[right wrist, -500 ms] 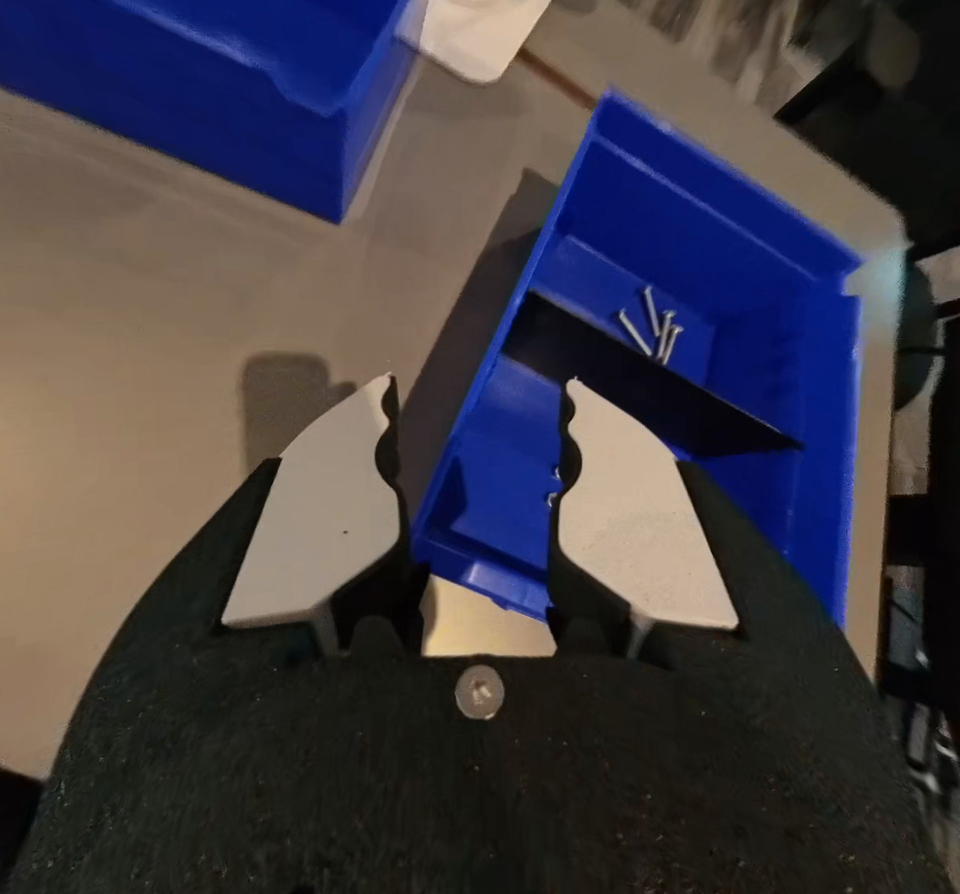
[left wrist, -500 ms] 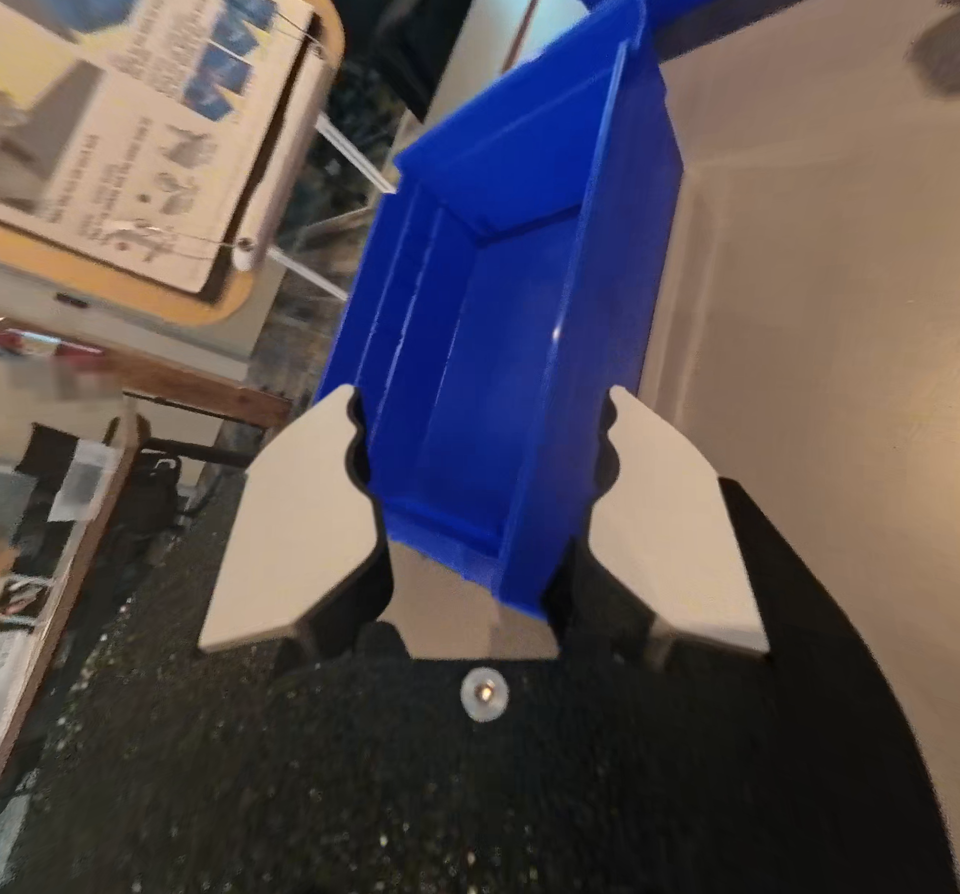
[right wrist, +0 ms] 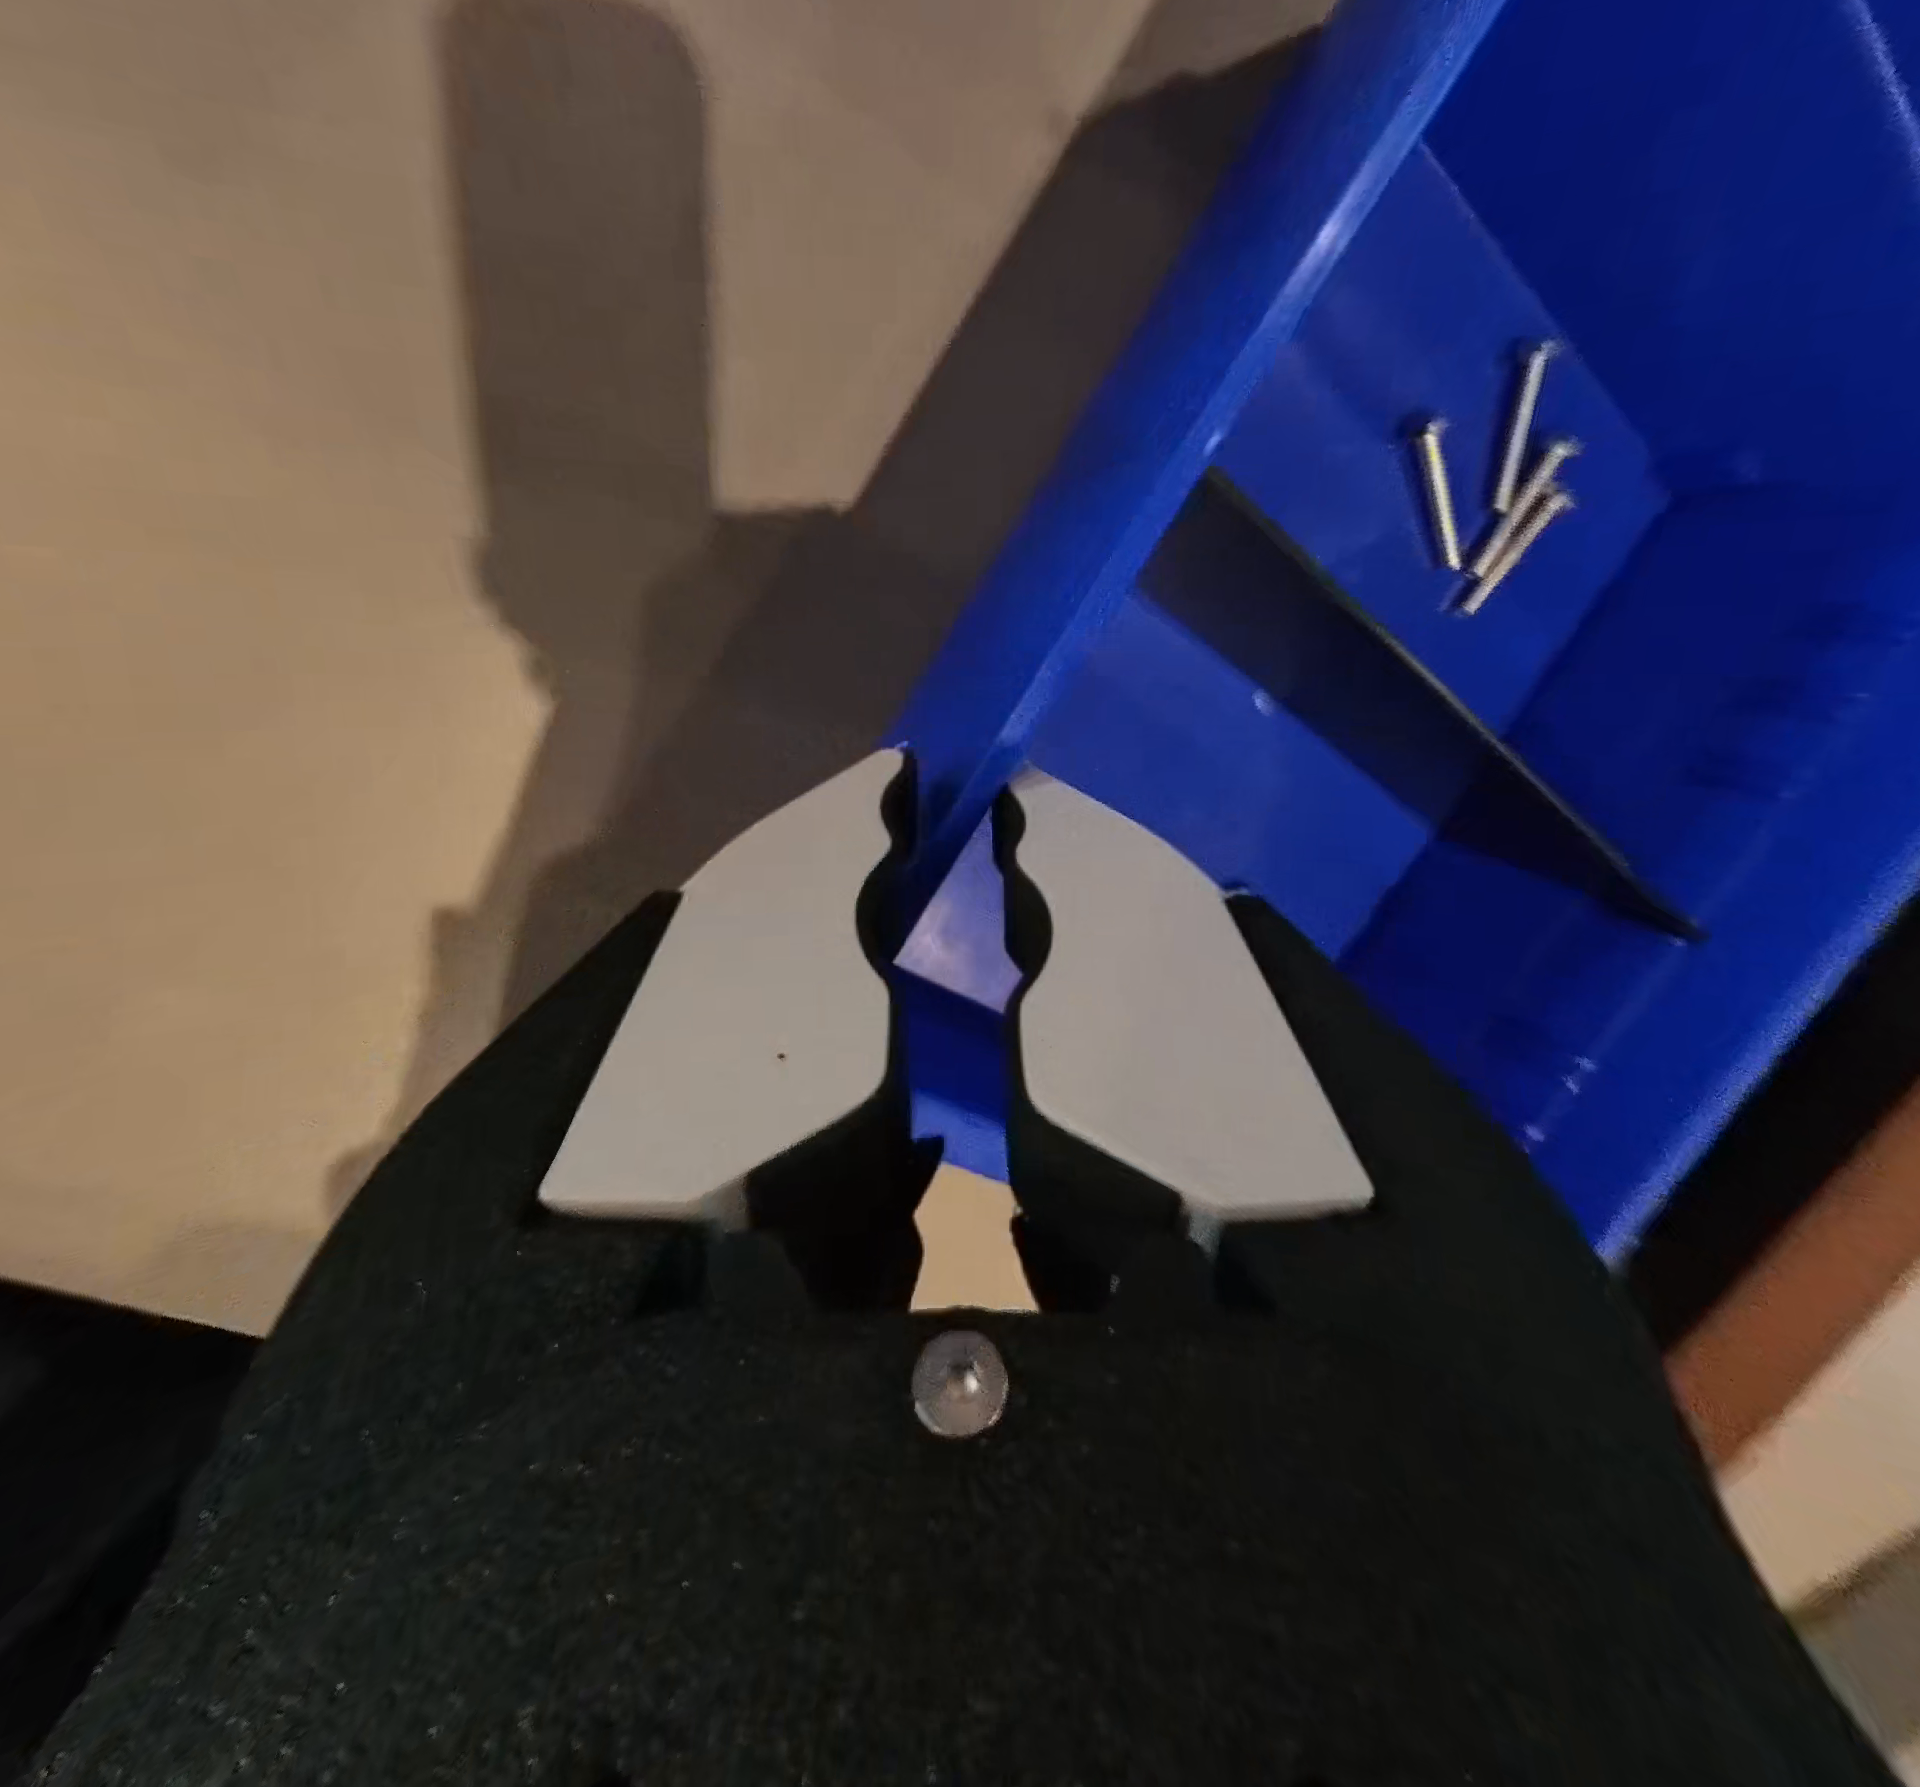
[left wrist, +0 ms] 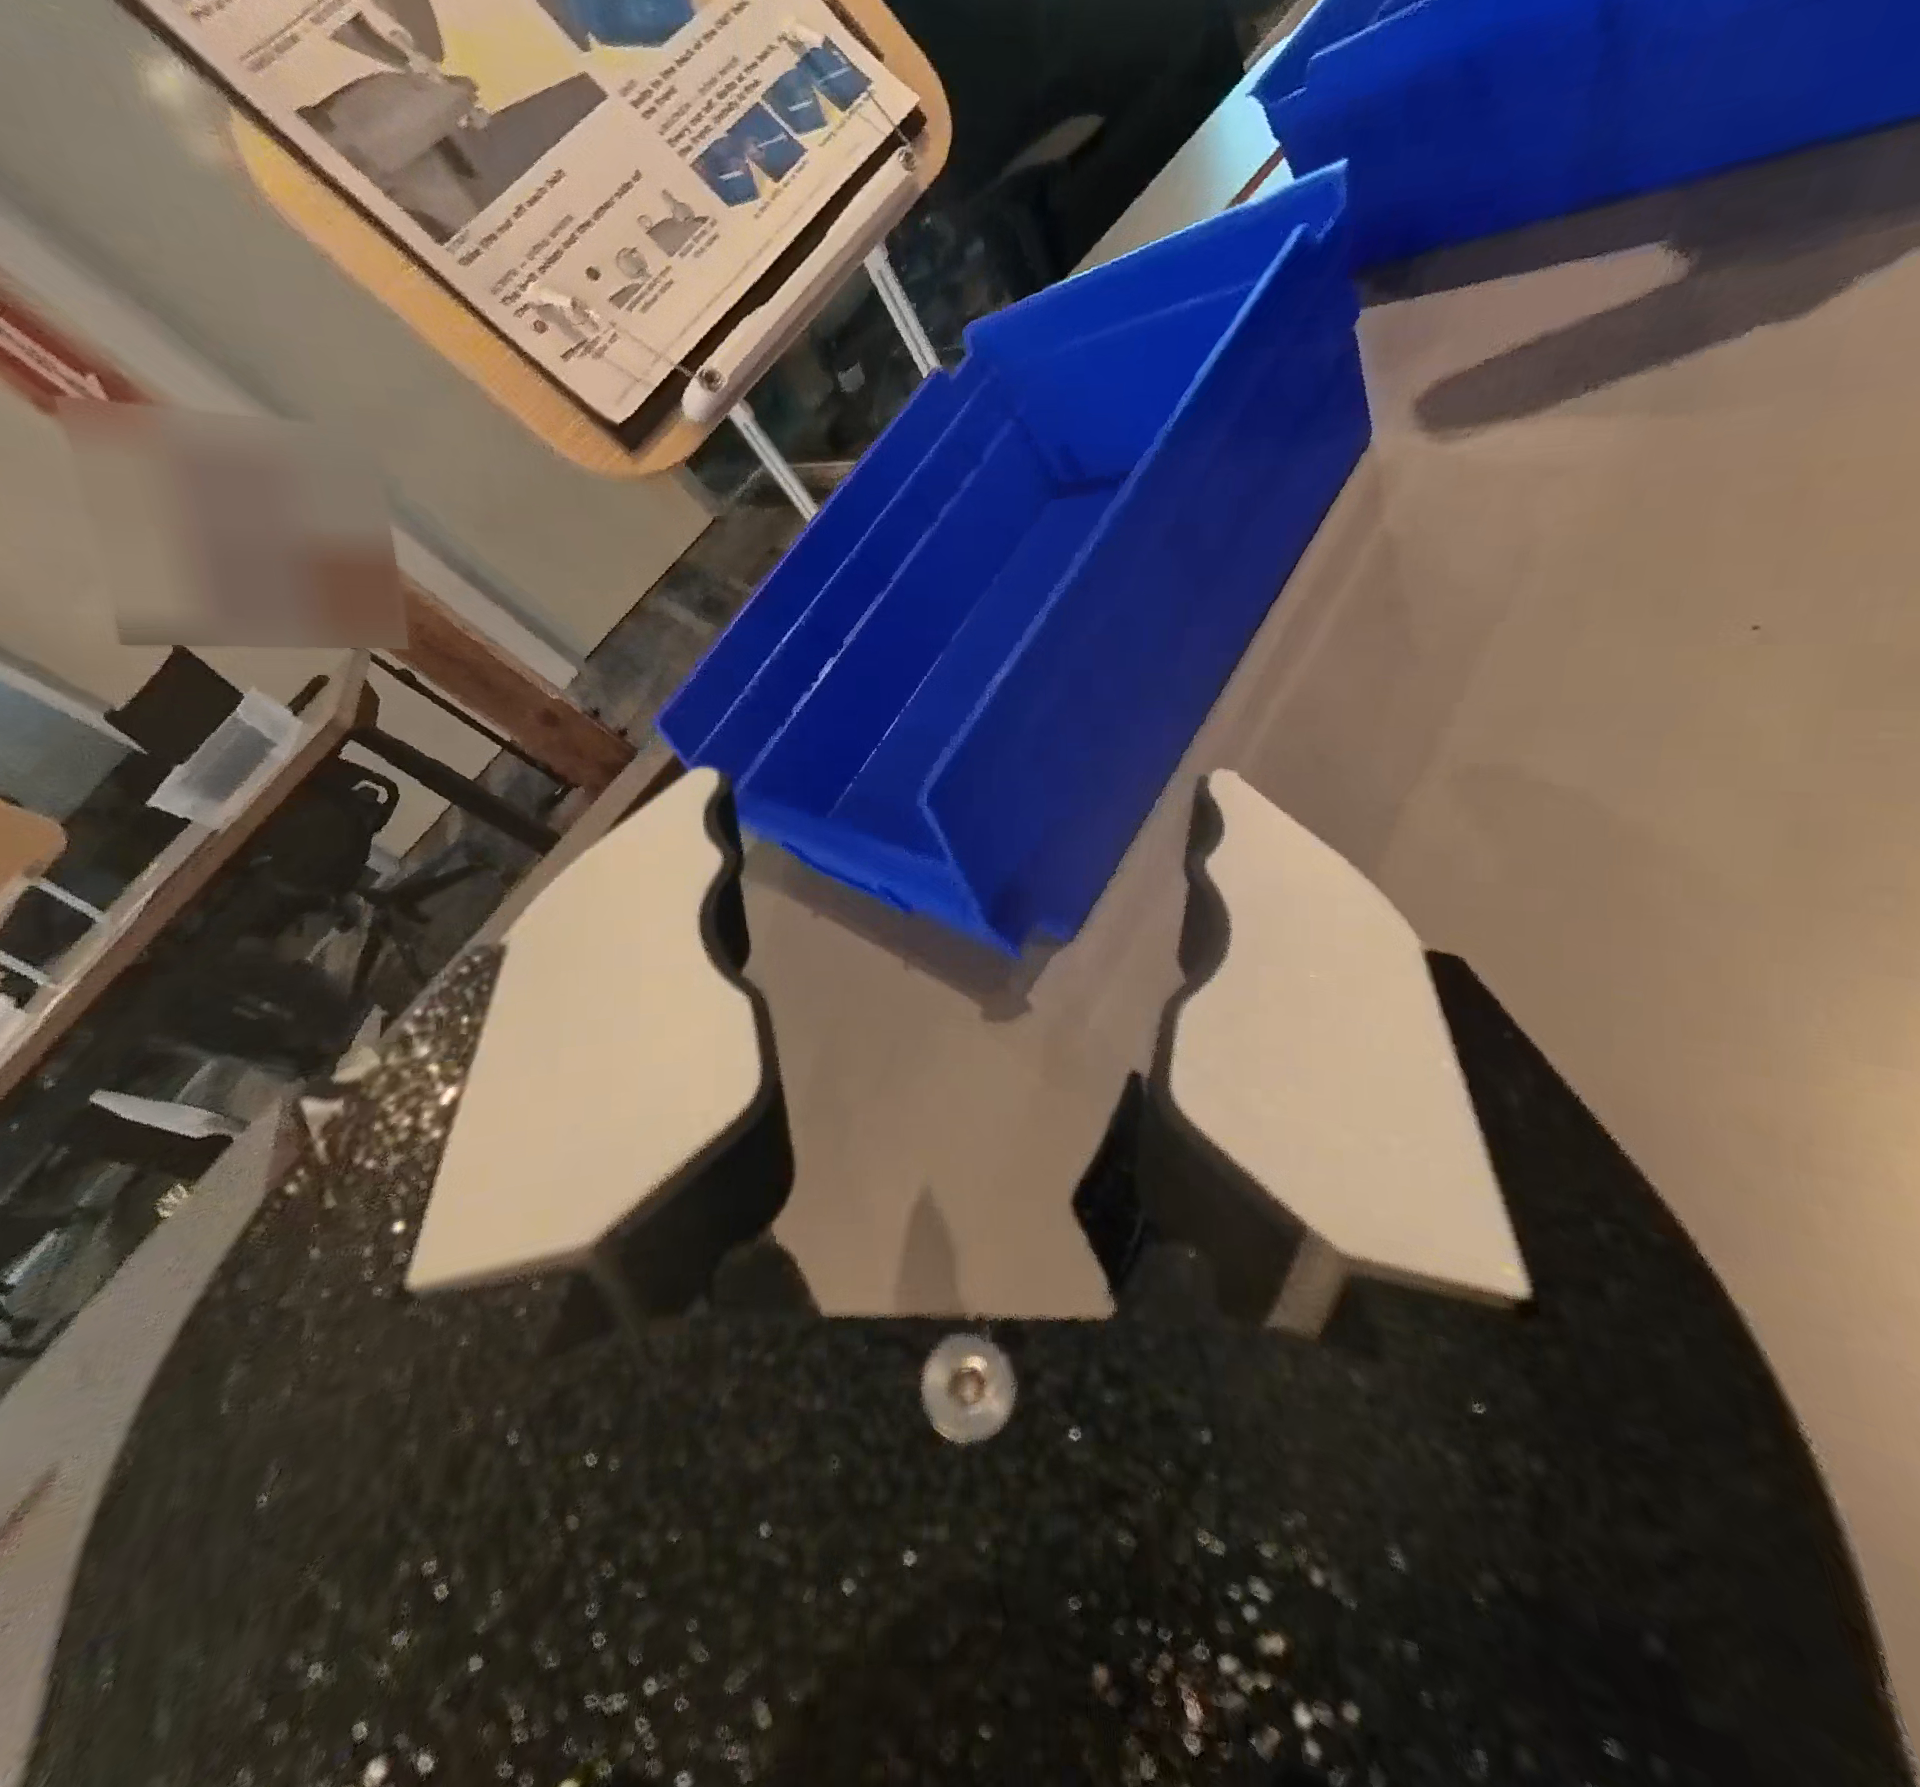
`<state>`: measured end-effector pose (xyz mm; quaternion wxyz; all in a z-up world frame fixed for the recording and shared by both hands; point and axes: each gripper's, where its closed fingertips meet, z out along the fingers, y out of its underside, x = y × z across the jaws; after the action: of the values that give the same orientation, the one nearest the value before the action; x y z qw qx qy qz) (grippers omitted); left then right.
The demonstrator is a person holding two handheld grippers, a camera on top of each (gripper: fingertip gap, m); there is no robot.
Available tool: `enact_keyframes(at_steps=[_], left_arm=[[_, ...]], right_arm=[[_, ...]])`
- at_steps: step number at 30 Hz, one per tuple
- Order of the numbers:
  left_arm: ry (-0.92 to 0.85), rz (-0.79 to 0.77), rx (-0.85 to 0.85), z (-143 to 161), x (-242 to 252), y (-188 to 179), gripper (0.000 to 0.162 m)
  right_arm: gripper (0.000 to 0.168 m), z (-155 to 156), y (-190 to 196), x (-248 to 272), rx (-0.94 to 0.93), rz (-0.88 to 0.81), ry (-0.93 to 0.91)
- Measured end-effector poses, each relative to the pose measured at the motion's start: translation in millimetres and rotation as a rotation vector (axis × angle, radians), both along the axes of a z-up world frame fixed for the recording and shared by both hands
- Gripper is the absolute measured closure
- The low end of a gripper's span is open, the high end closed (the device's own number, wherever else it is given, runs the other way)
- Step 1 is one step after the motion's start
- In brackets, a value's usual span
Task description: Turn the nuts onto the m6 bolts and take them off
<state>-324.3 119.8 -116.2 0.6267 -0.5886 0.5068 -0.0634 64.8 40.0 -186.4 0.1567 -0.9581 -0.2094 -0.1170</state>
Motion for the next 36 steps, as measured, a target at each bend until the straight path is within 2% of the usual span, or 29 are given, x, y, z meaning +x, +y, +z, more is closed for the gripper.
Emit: enact_keyframes(at_steps=[2, 10, 19, 24, 29, 36], left_arm=[[-0.019, 0.016, -0.011, -3.2, -8.4, -3.0, 0.080], [-0.047, 0.047, -0.049, -19.2, -27.7, -12.7, 0.082], [-0.056, 0.078, -0.059, -23.9, -44.1, -26.0, 0.083], [-0.077, 0.118, -0.072, -21.9, -56.9, -33.2, 0.080], [-0.111, 0.172, -0.056, -10.6, -76.8, -36.3, 0.080], [-0.138, 0.241, -0.064, -1.5, -109.6, -40.0, 0.080]], right_arm=[[0.157, 1.0, -4.3, 7.1, 0.007, 0.009, -0.060], [0.159, 3.4, -39.5, -5.9, 0.078, 0.084, -0.044], [0.159, 22.8, -135.3, -60.6, 0.017, 0.274, -0.085], [0.160, 30.2, -180.5, -105.2, -0.063, 0.466, -0.119], [0.162, 46.6, -182.0, -151.5, 0.016, 0.637, -0.109], [0.163, 23.1, -165.7, -221.3, 0.041, 0.896, -0.017]])
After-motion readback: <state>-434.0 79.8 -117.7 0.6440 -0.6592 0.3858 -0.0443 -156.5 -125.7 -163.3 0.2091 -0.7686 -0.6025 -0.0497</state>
